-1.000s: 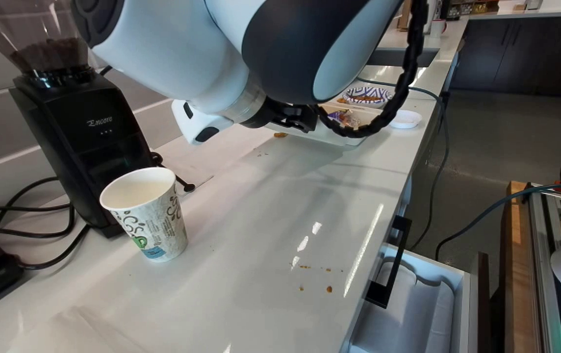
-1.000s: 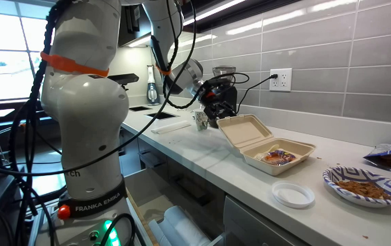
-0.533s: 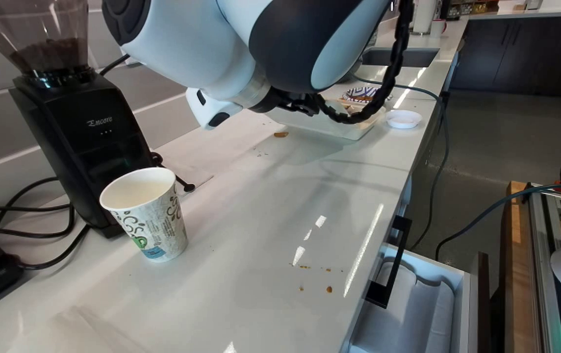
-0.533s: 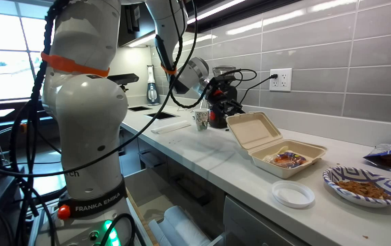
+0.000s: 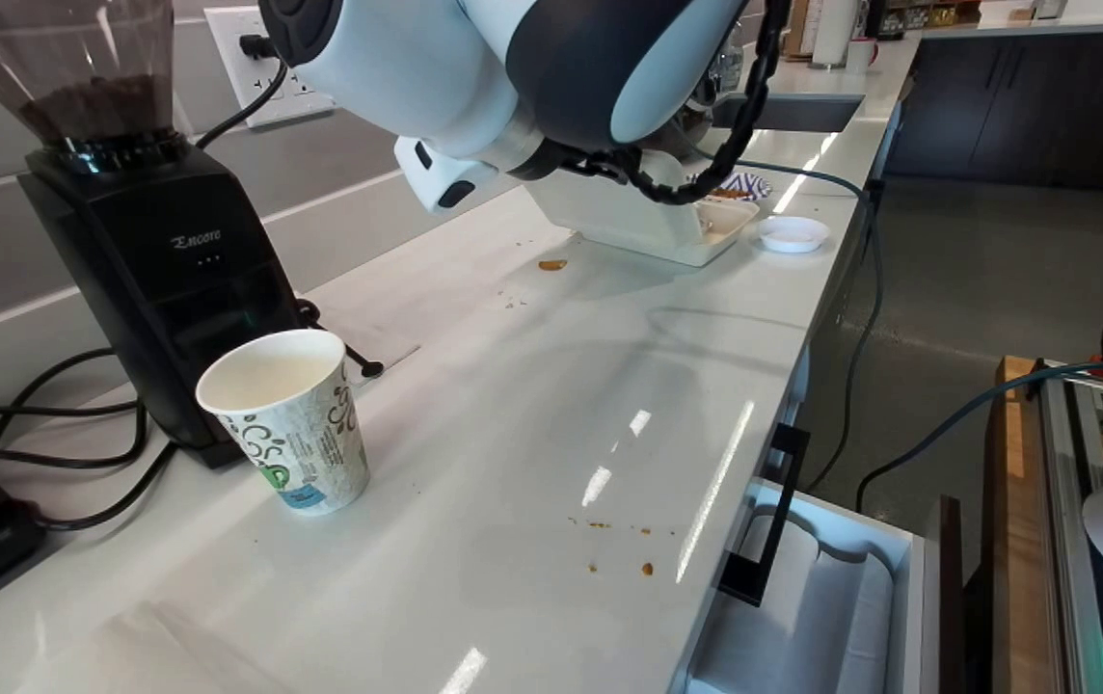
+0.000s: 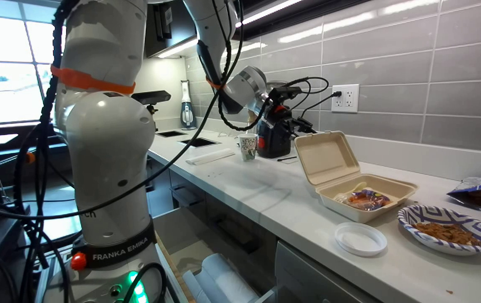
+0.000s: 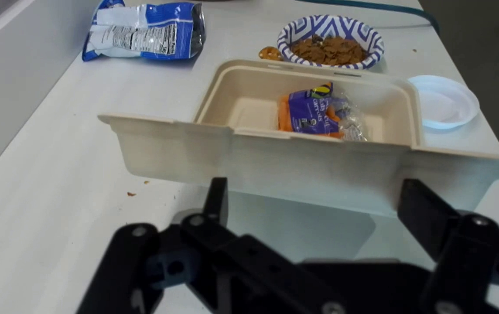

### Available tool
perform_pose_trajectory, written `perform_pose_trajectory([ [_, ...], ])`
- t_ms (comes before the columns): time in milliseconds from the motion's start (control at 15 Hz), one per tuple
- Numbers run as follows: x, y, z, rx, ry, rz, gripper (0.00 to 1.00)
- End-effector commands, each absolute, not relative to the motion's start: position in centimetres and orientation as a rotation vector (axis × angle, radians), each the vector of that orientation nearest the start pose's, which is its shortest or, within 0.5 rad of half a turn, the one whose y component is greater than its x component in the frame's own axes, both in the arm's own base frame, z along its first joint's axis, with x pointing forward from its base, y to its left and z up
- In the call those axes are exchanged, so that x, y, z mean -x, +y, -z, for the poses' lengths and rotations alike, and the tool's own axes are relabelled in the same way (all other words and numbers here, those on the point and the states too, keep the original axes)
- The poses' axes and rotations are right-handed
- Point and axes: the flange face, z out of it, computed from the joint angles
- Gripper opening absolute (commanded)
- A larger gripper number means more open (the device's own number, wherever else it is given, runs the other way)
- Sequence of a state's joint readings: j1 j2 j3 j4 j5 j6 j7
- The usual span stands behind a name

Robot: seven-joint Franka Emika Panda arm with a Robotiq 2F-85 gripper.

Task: Close the bowl

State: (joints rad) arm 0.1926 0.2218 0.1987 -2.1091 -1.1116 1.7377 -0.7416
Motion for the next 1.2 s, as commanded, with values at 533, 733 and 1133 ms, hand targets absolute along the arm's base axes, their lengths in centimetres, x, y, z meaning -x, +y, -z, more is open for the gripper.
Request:
perform_pose_trajectory([
  [533, -53.4, 10.6, -31.9, -1.456, 1.595, 0.824, 1.00],
  [733, -53.1, 11.7, -31.3, -1.475, 1.579, 0.800, 1.00],
  [1133, -53.0, 11.5, -31.7, -1.450, 1.583, 0.797, 1.00],
])
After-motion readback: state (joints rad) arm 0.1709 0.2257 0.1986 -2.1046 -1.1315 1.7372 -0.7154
